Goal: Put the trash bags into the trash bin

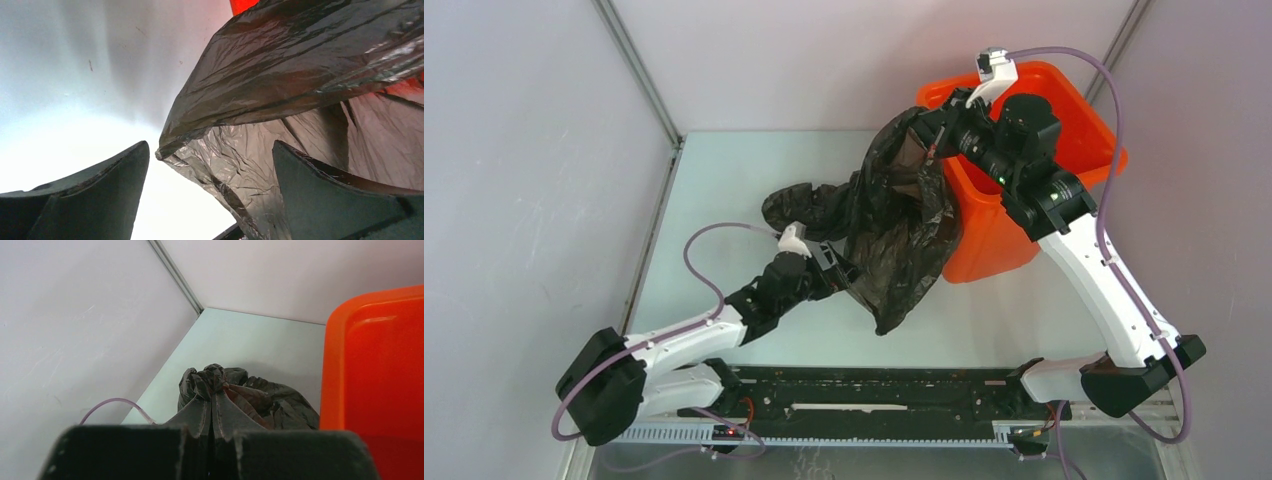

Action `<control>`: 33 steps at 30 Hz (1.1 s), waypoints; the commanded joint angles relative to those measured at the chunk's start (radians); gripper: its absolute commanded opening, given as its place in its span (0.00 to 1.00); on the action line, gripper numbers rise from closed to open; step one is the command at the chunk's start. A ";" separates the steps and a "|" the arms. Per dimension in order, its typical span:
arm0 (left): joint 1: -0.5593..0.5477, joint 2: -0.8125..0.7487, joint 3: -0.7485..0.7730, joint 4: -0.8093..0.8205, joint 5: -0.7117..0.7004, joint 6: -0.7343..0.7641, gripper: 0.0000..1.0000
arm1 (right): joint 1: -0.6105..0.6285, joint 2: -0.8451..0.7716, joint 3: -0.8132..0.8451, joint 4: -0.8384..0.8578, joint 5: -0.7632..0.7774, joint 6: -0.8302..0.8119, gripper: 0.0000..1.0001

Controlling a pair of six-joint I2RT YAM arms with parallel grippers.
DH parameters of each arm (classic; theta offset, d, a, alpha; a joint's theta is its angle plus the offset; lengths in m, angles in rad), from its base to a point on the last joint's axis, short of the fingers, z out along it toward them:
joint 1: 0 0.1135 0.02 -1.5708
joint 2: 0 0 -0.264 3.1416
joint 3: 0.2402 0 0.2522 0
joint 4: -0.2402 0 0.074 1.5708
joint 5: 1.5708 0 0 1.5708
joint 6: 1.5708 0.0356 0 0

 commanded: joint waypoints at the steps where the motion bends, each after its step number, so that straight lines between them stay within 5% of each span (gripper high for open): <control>1: -0.003 -0.070 -0.068 0.141 -0.107 0.032 0.98 | -0.007 -0.030 0.040 0.044 -0.031 0.038 0.00; 9: -0.002 0.212 -0.158 0.676 -0.025 -0.063 0.94 | -0.006 -0.032 0.040 0.045 -0.038 0.075 0.00; 12: -0.002 0.322 -0.119 0.747 -0.001 -0.084 0.83 | -0.006 -0.035 0.042 0.037 -0.045 0.098 0.00; 16: -0.001 0.322 -0.110 0.767 -0.036 -0.099 0.53 | -0.004 -0.050 0.038 0.020 -0.047 0.108 0.00; 21: 0.053 0.161 -0.092 0.420 -0.064 -0.112 0.02 | 0.012 -0.090 -0.066 0.032 -0.046 0.114 0.00; 27: 0.304 -0.158 0.100 -0.490 -0.120 -0.031 0.00 | 0.127 -0.085 -0.337 0.046 0.010 0.106 0.00; 30: 0.464 -0.253 0.205 -0.644 -0.157 0.001 0.00 | 0.155 0.019 -0.345 0.095 -0.007 0.168 0.00; 33: 0.622 -0.230 0.328 -0.625 -0.097 -0.082 0.00 | 0.141 0.151 -0.201 0.118 -0.029 0.187 0.00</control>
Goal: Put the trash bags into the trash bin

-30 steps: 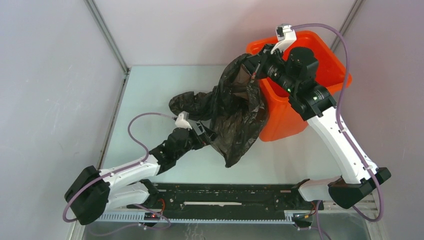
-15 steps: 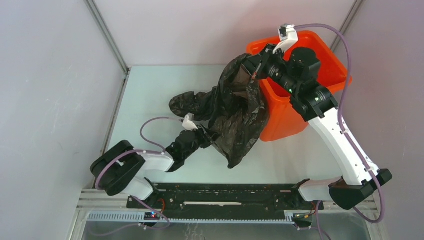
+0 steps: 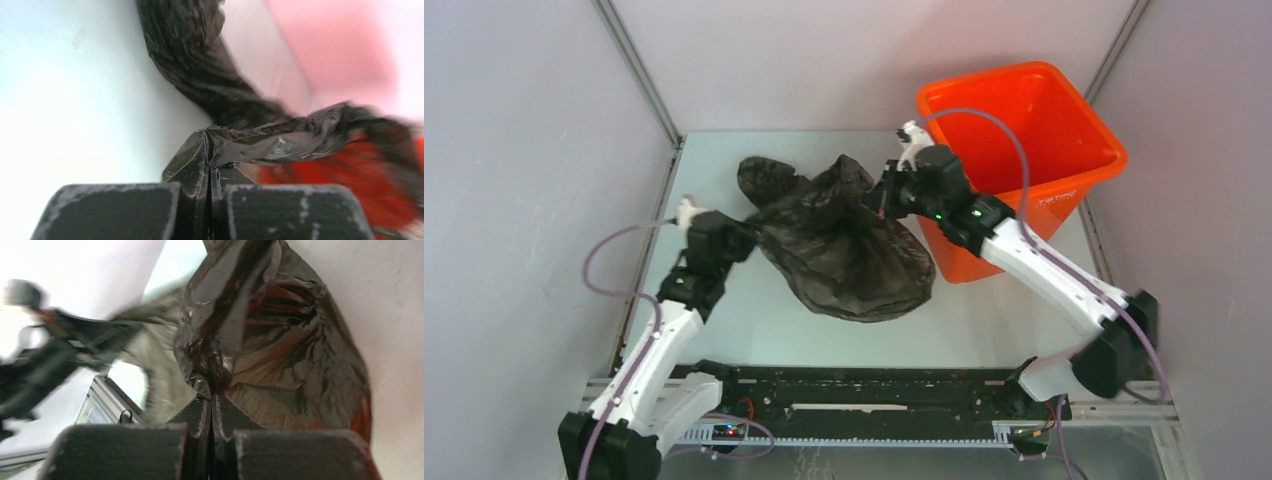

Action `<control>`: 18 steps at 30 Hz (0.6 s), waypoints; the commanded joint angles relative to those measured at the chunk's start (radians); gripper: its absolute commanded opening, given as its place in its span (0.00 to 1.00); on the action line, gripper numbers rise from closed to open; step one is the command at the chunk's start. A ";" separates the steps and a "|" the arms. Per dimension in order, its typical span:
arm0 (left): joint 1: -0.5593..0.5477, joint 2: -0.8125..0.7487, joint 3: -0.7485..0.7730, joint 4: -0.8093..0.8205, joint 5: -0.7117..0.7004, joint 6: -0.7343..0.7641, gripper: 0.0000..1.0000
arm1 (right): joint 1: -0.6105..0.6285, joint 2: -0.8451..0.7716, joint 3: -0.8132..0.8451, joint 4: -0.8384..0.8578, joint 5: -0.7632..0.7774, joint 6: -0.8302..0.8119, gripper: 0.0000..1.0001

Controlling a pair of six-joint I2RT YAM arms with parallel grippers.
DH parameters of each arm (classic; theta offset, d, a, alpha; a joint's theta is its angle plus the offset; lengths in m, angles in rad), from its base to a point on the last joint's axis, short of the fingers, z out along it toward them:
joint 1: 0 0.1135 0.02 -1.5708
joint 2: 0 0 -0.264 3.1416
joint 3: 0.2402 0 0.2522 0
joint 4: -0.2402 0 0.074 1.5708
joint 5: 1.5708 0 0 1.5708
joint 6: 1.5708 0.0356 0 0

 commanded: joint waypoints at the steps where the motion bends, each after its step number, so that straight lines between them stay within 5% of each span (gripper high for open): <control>1: 0.185 0.038 0.231 -0.159 0.041 -0.037 0.00 | -0.018 0.177 0.238 0.018 -0.008 0.037 0.00; 7: 0.209 0.269 1.082 -0.209 0.227 0.207 0.00 | -0.047 0.391 1.029 -0.323 -0.085 0.014 0.00; 10: 0.144 0.246 1.374 -0.195 0.294 0.332 0.00 | 0.023 0.270 1.052 -0.198 -0.106 -0.086 0.00; 12: 0.025 0.159 1.359 -0.170 0.248 0.479 0.00 | 0.114 0.102 0.796 0.003 -0.080 -0.211 0.00; 15: -0.021 -0.027 1.064 -0.165 0.116 0.485 0.00 | 0.179 -0.117 0.413 0.244 -0.009 -0.264 0.00; 18: -0.021 -0.213 0.671 -0.242 0.021 0.395 0.00 | 0.131 -0.182 0.198 0.192 0.021 -0.185 0.00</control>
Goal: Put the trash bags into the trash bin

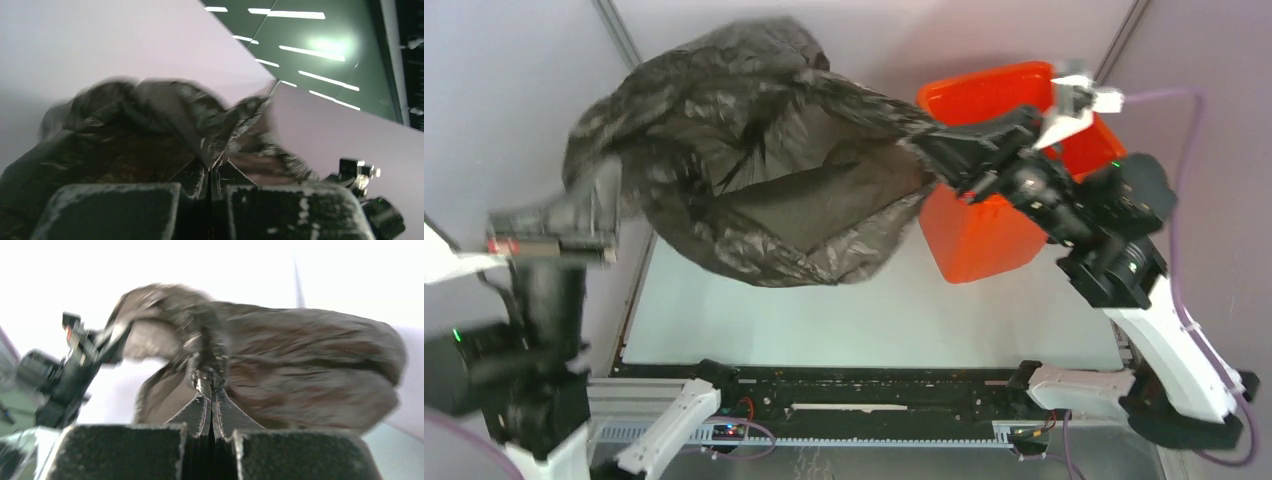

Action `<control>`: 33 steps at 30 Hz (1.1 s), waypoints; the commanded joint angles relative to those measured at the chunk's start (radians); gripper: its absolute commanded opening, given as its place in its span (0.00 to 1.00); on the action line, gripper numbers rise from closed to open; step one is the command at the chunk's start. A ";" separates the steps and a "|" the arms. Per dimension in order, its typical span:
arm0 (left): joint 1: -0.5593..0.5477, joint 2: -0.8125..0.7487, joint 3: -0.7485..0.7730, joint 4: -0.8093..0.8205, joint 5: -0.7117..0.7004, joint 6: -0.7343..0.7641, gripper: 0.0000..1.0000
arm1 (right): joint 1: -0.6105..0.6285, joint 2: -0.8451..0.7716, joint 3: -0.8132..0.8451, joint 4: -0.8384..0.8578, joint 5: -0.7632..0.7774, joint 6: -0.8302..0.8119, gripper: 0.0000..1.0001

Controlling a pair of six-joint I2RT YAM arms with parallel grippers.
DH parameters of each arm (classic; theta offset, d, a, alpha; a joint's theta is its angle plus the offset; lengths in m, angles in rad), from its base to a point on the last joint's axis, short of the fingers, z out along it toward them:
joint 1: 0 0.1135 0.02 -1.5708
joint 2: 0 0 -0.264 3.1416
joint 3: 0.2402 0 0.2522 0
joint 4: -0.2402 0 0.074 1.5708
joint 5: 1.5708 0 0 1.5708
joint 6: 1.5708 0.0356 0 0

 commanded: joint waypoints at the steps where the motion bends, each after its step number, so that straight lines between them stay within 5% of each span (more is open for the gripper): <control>1: -0.006 -0.167 -0.522 -0.188 -0.153 -0.048 0.00 | -0.071 -0.024 -0.313 0.053 0.081 -0.011 0.00; 5: -0.006 -0.335 -0.952 -0.198 -0.062 -0.226 0.00 | -0.078 0.011 -0.512 -0.094 0.052 0.023 0.00; 9: -0.006 -0.456 -1.054 -0.213 -0.030 -0.284 0.00 | -0.079 0.058 -0.534 -0.211 -0.012 0.060 0.00; 15: -0.006 -0.338 -0.764 -0.131 0.111 -0.204 0.00 | -0.087 0.026 -0.423 -0.182 -0.083 0.038 0.00; 24: -0.006 -0.116 -0.466 -0.014 0.348 -0.256 0.00 | -0.114 0.112 -0.177 -0.414 -0.134 0.017 0.00; 33: -0.006 -0.061 -0.355 0.122 0.252 -0.353 0.00 | -0.261 -0.023 -0.250 -0.426 -0.273 0.133 0.01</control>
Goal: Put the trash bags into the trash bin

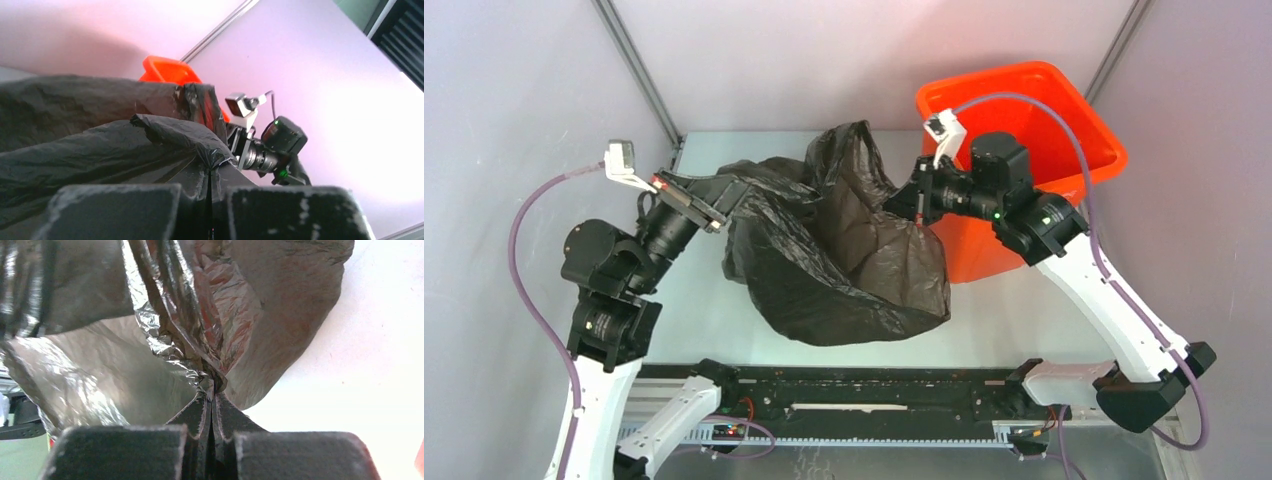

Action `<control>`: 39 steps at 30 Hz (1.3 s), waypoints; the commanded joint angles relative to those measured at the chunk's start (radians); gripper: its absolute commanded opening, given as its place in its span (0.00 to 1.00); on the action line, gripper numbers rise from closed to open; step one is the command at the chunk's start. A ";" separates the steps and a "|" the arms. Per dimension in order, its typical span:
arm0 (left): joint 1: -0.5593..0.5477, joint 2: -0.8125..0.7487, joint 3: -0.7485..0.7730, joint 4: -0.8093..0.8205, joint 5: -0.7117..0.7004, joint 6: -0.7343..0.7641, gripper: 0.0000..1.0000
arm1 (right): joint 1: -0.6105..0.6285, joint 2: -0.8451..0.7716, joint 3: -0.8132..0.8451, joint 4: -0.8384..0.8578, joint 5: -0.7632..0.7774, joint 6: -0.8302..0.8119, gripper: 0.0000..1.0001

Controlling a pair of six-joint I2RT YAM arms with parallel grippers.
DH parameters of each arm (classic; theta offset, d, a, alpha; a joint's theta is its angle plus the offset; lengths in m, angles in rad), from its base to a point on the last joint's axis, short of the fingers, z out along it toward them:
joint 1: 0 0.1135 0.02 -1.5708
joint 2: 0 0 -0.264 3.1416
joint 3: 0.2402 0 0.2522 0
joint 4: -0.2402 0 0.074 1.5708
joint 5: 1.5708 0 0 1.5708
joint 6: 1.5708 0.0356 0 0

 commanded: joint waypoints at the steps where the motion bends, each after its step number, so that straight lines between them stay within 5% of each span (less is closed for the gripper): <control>1: -0.001 0.023 0.123 0.107 -0.063 -0.019 0.00 | -0.072 -0.095 -0.008 -0.020 -0.116 0.077 0.02; 4: -0.045 0.110 0.202 0.118 -0.056 0.004 0.00 | -0.080 -0.123 0.026 0.026 -0.128 0.141 0.04; 11: -0.367 0.357 0.310 0.123 -0.219 0.057 0.00 | -0.006 -0.097 0.016 0.203 -0.099 0.364 0.06; 16: -0.441 0.447 0.381 0.122 -0.262 0.125 0.00 | -0.040 -0.139 0.009 0.202 -0.126 0.458 0.11; 21: -0.469 0.510 0.421 0.115 -0.245 0.135 0.00 | -0.073 -0.208 -0.095 0.301 -0.142 0.601 0.42; 28: -0.489 0.556 0.450 0.103 -0.242 0.146 0.00 | -0.080 -0.270 -0.120 0.253 -0.062 0.598 0.83; 34: -0.515 0.600 0.501 0.085 -0.251 0.143 0.00 | -0.024 -0.279 -0.110 0.198 0.051 0.536 0.96; 39: -0.520 0.649 0.559 0.050 -0.243 0.139 0.00 | 0.111 -0.274 -0.074 0.095 0.273 0.384 0.94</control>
